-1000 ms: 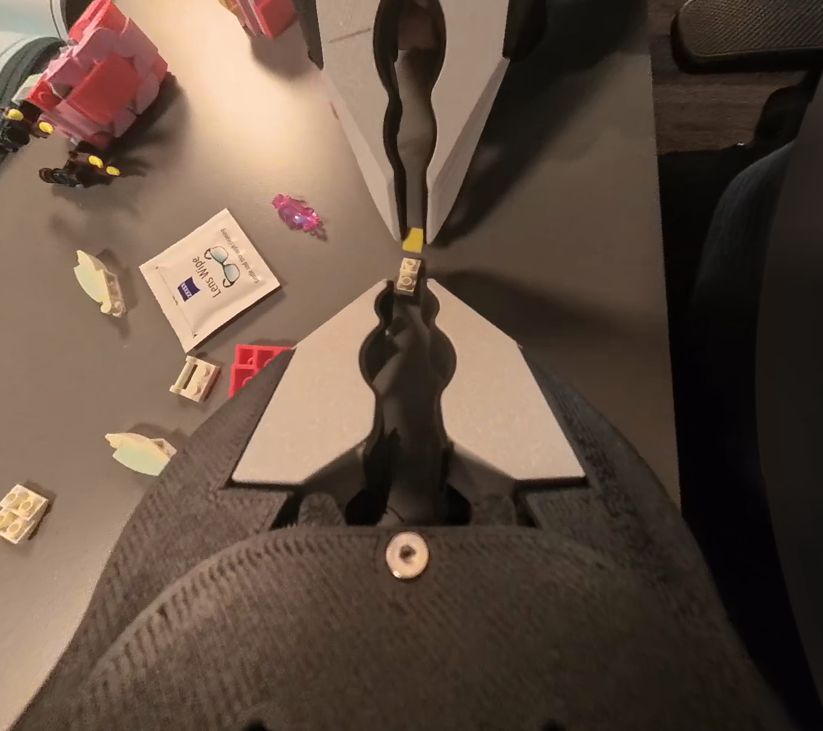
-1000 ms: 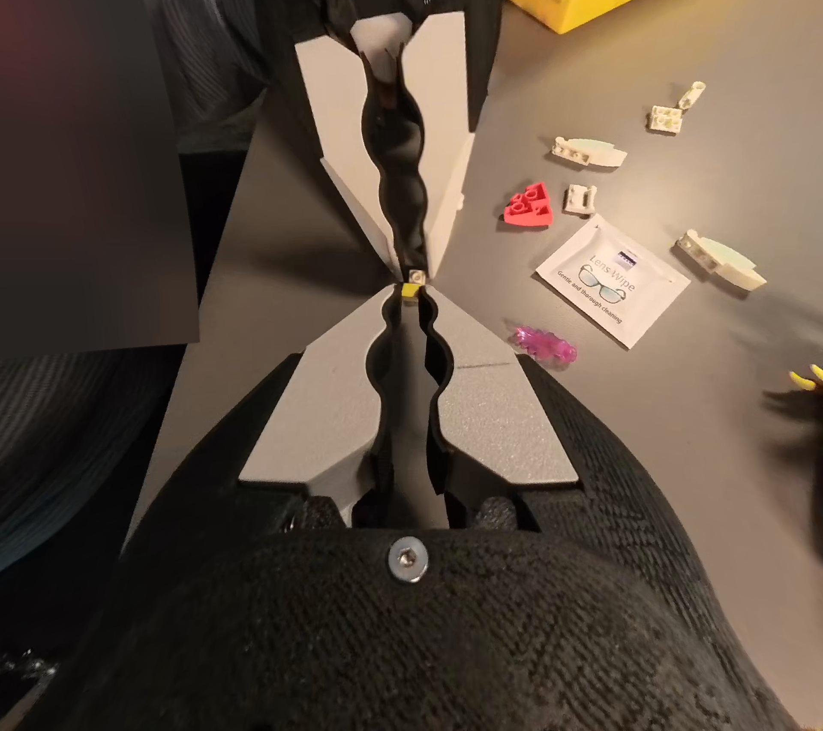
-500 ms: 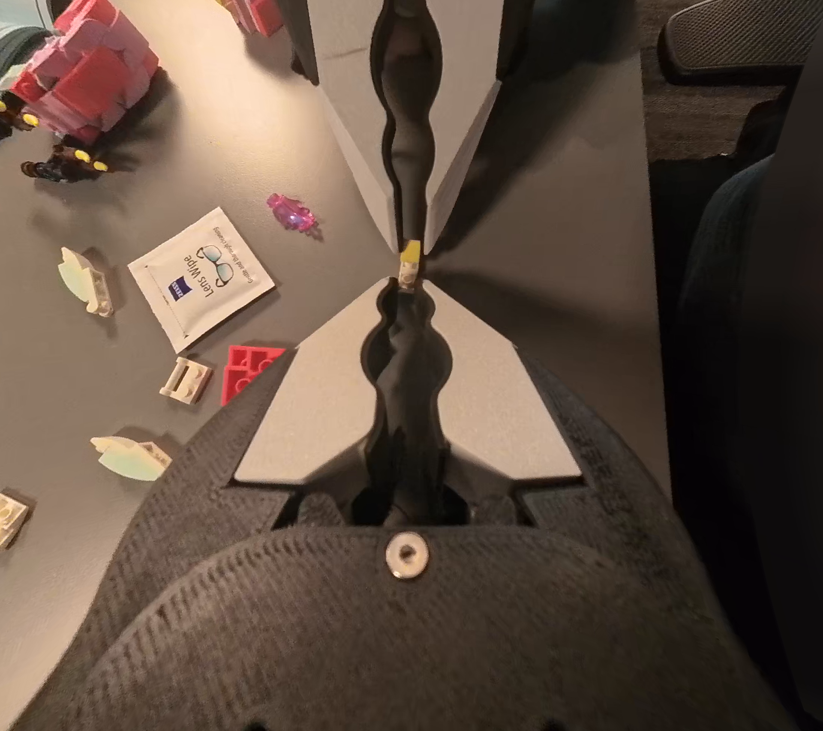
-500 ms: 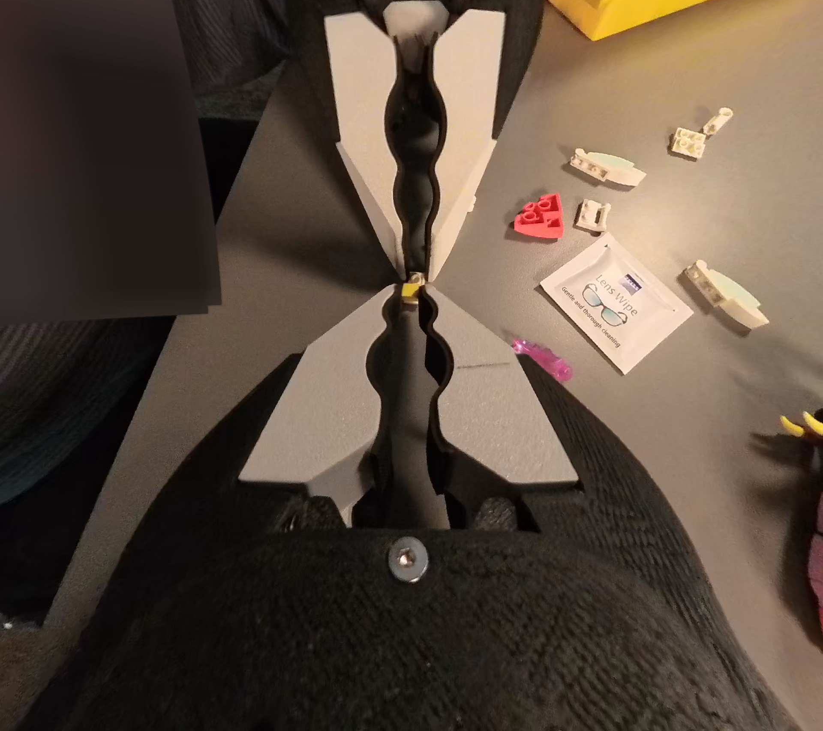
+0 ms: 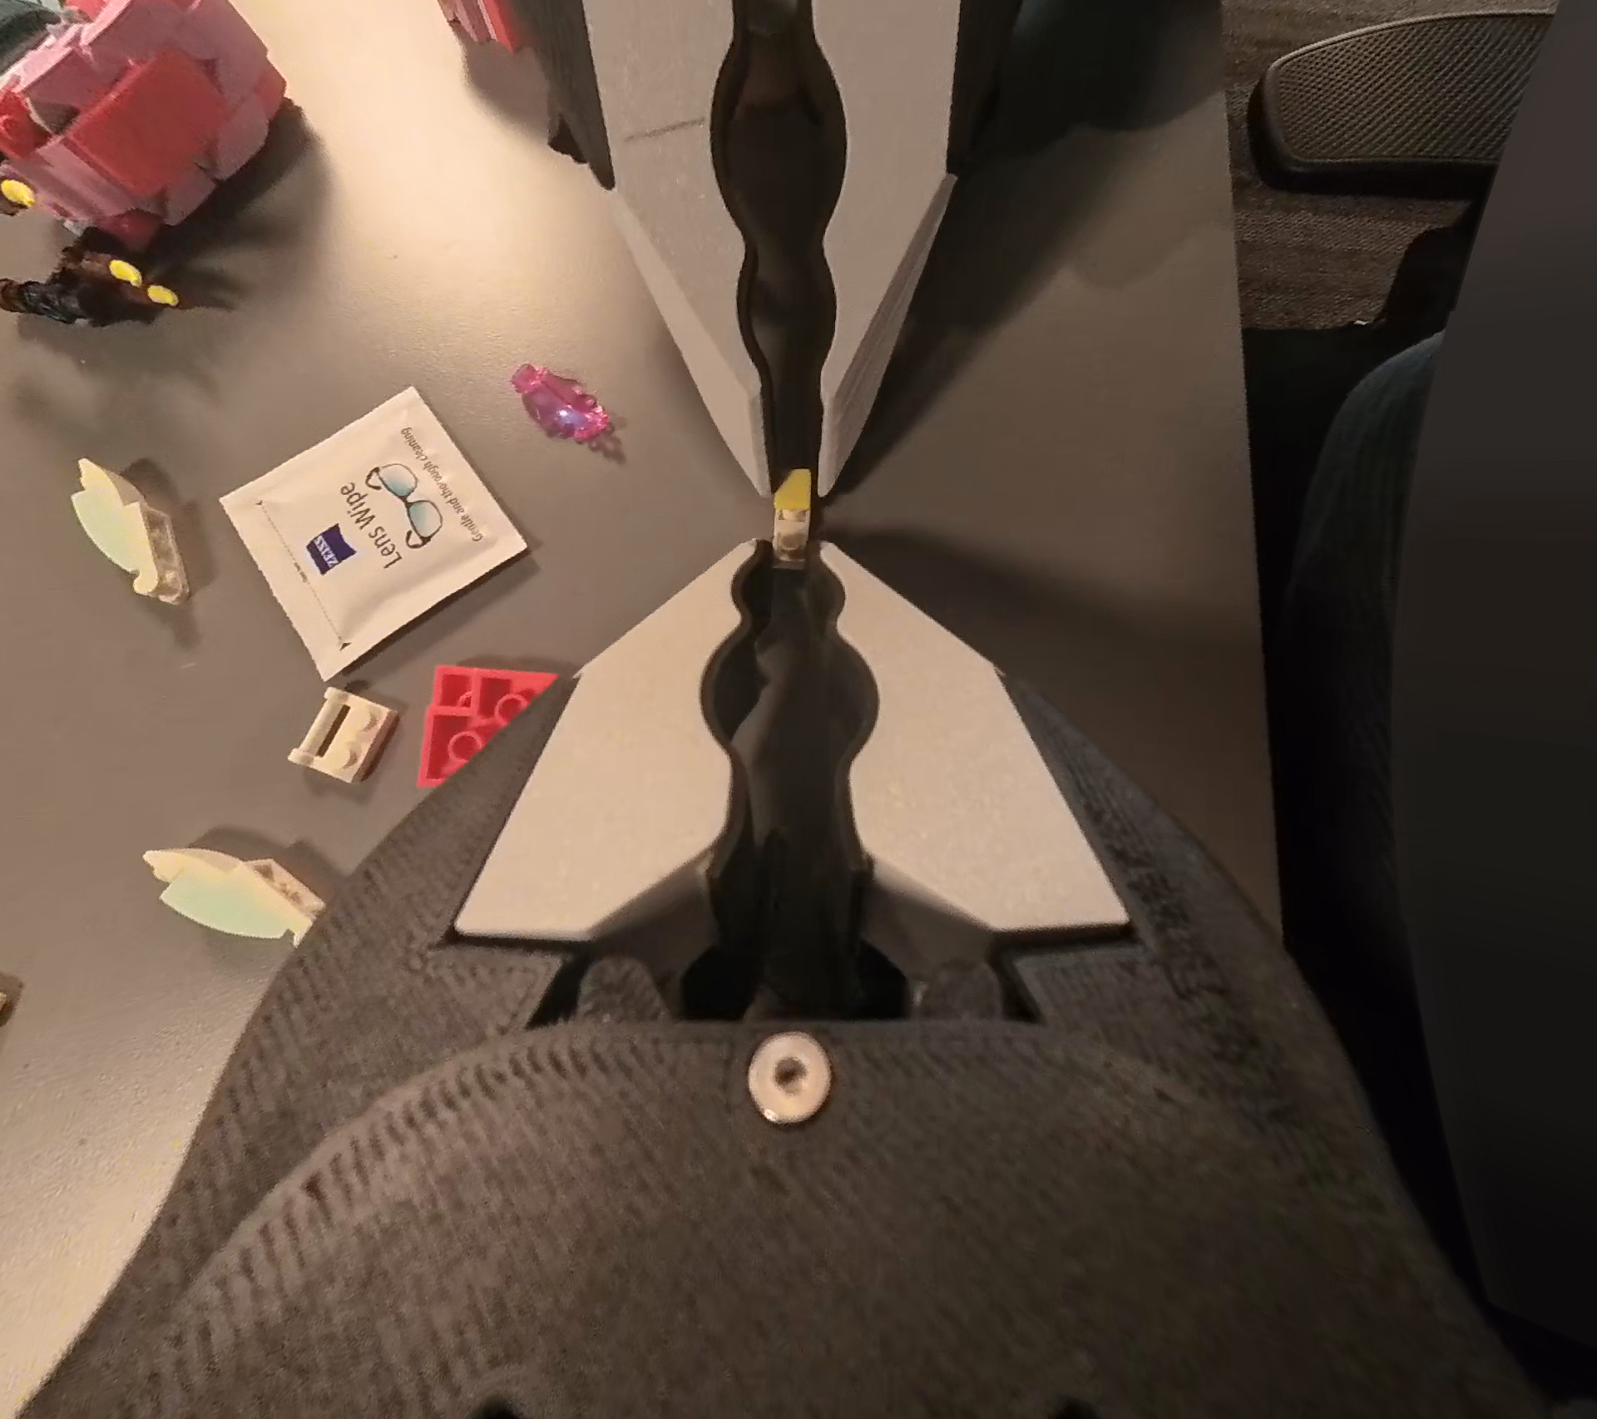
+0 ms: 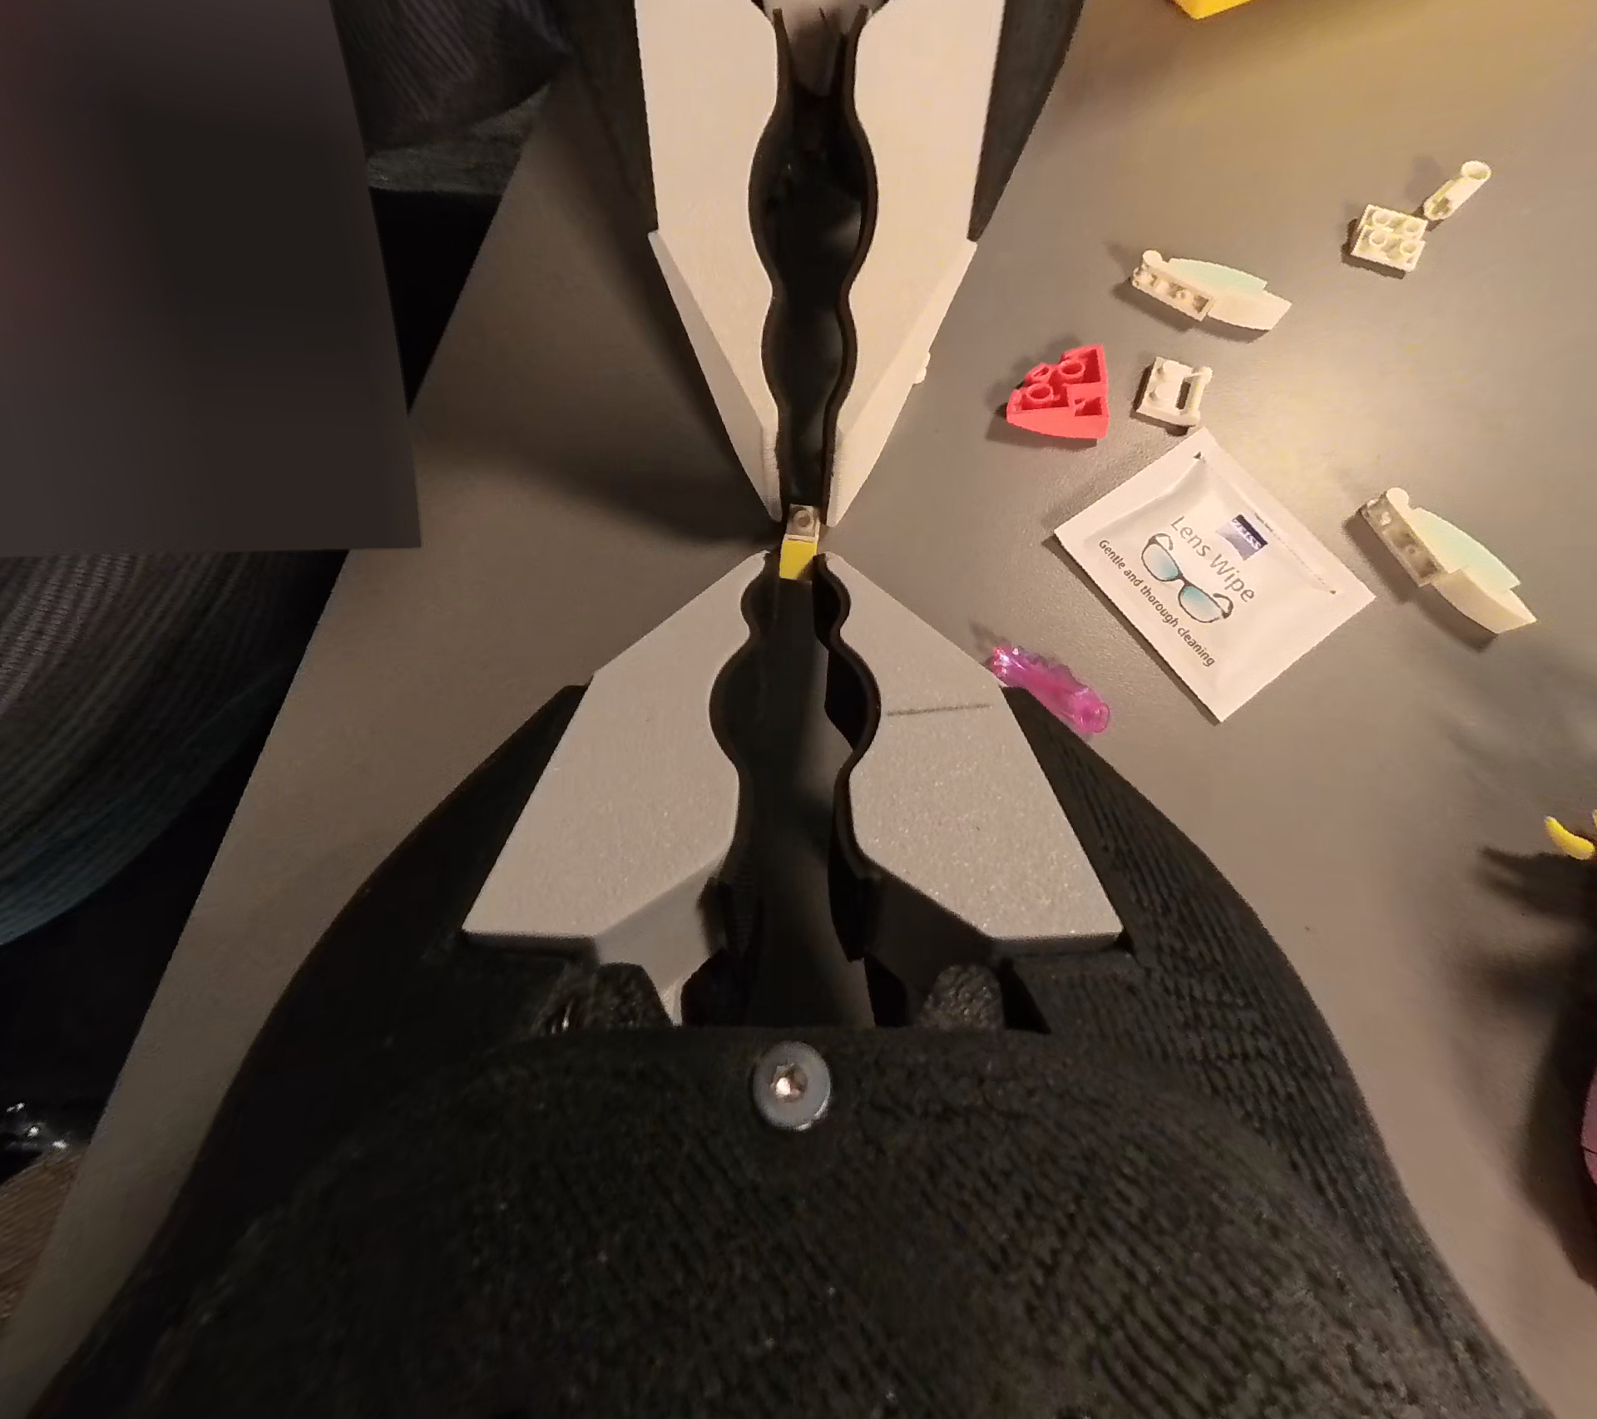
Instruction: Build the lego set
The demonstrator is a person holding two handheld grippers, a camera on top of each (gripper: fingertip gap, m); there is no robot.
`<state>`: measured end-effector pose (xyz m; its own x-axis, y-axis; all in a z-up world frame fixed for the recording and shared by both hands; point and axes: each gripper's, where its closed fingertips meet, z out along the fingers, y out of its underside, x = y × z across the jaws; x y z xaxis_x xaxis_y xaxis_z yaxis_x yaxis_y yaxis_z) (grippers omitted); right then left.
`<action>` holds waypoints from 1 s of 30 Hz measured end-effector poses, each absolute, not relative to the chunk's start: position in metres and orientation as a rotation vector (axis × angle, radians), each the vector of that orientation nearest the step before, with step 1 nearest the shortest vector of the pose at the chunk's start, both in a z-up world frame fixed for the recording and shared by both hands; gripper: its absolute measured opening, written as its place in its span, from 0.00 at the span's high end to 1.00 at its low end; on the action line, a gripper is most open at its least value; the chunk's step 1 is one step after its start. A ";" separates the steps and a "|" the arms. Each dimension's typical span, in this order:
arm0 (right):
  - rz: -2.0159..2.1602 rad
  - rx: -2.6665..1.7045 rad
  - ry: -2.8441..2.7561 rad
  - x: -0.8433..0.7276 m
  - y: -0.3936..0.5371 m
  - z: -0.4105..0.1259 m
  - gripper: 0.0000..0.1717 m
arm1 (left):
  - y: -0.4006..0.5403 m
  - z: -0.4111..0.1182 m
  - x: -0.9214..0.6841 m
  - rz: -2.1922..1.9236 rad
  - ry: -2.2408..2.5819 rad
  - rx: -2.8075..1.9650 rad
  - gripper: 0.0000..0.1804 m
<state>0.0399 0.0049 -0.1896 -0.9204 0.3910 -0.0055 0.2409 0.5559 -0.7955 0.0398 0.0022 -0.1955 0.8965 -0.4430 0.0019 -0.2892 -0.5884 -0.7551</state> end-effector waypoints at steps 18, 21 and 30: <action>1.319 -0.569 -2.624 0.039 0.003 -0.189 0.96 | 0.002 -0.195 0.040 -0.235 0.527 -2.235 0.96; 1.292 -0.569 -2.634 0.039 0.002 -0.192 0.96 | 0.002 -0.195 0.040 -0.237 0.526 -2.236 0.96; 1.275 -0.550 -2.635 0.039 0.001 -0.193 0.94 | 0.002 -0.195 0.040 -0.243 0.523 -2.237 0.96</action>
